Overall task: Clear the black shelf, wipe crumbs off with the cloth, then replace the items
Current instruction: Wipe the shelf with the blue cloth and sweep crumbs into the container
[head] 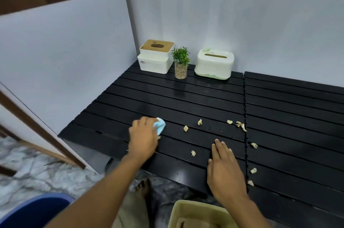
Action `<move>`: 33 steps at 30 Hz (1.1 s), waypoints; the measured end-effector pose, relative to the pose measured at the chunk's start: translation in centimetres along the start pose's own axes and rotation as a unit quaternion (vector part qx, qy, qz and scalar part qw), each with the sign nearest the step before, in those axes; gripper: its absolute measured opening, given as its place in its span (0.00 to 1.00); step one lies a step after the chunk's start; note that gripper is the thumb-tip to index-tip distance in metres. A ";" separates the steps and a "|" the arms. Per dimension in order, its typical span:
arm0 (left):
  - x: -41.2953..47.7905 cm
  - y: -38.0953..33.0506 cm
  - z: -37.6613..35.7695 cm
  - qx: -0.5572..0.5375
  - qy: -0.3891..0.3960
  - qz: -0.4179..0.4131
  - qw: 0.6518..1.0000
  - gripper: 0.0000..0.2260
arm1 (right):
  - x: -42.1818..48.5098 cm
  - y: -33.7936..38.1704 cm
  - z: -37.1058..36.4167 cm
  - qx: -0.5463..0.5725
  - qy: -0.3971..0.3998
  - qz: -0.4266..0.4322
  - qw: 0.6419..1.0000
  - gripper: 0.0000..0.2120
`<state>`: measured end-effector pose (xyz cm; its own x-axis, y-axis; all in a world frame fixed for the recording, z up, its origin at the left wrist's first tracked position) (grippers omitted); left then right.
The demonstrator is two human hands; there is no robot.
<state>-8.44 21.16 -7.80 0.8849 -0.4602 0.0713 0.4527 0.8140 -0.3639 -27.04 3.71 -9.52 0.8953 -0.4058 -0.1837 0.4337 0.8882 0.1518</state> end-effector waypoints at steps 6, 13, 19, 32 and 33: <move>-1.4 -12.7 -4.5 -0.050 0.034 -0.009 0.998 0.15 | -0.4 0.2 0.2 0.014 -0.036 0.007 0.999 0.29; 0.8 -5.8 1.1 -0.100 -0.040 -0.026 0.994 0.14 | -0.4 0.0 0.0 0.027 -0.050 0.026 0.998 0.32; 0.7 8.5 5.7 0.034 -0.050 0.091 0.994 0.13 | -0.5 0.1 -0.1 0.043 -0.032 0.029 0.998 0.36; -4.5 -4.5 -1.3 0.034 -0.027 0.046 0.998 0.11 | -0.4 -0.1 -0.2 0.034 -0.037 0.009 0.999 0.35; -5.0 -6.5 -1.9 0.027 -0.021 0.036 0.999 0.12 | -0.4 -0.1 -0.2 0.033 -0.035 0.010 0.999 0.35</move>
<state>-15.99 17.45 -7.52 0.9189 -0.3849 0.0862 0.3915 0.8632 -0.3187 -27.45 3.88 -9.70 0.9079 -0.4042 -0.1112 0.4191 0.8810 0.2195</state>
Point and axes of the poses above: each hand's wrist, its own x-axis towards the middle knuckle, its own z-axis out of the back of the hand, y = z × x, the point moved 9 cm from there along x, towards the middle knuckle, and after that the axes turned 11 degrees about y, right-handed, at the moved point
